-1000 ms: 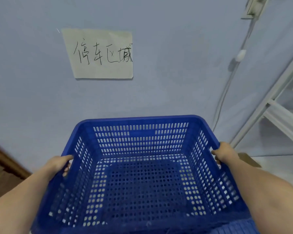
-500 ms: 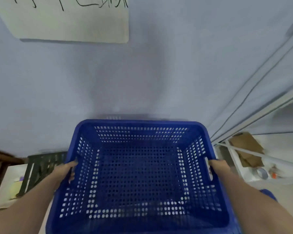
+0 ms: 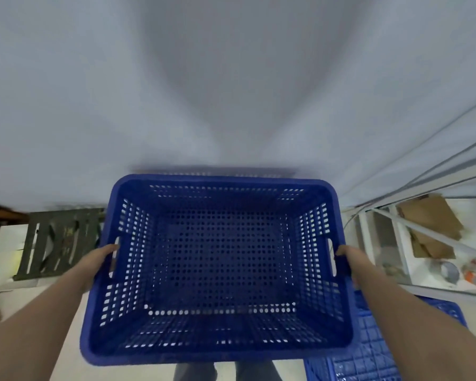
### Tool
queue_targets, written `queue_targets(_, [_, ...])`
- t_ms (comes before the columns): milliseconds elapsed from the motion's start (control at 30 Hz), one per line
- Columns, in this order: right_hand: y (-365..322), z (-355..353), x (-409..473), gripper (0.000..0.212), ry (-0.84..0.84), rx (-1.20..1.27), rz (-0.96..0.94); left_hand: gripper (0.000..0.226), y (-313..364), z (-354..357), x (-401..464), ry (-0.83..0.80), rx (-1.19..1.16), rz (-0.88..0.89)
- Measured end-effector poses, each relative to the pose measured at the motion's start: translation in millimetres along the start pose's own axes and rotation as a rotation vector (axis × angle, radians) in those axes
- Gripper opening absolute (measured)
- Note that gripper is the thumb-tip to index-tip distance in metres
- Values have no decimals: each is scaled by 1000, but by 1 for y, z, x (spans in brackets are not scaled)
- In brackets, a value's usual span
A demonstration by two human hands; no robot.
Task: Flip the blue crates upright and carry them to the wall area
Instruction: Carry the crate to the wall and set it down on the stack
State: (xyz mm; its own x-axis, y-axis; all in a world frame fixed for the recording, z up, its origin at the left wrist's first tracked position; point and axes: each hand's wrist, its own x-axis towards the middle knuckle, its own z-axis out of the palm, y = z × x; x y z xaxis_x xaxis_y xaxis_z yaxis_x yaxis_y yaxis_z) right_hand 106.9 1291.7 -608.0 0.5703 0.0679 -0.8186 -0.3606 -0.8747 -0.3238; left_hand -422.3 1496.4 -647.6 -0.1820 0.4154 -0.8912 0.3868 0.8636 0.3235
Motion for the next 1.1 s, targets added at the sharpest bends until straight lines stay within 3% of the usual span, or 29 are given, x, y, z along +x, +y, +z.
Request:
queue_targets(133, [-6, 10, 24, 28, -35, -38, 17, 32, 6, 16, 1, -9, 0, -24])
queue_targets(300, [-15, 23, 43, 18, -28, -14, -44, 29, 9, 29, 9, -7, -62, -2])
queue_targets(567, [-11, 36, 62, 19, 1, 60, -110, 42, 13, 29, 22, 50, -97, 8])
queue_targets(767, [-11, 39, 65, 24, -32, 94, -71, 31, 22, 26, 26, 77, -77, 20])
queue_targets(1000, [-17, 43, 71, 48, -38, -45, -78, 56, 8, 25, 33, 14, -84, -19])
queue_targets(1100, [-14, 43, 73, 51, -48, -49, -86, 73, 6, 33, 37, 72, -121, -43])
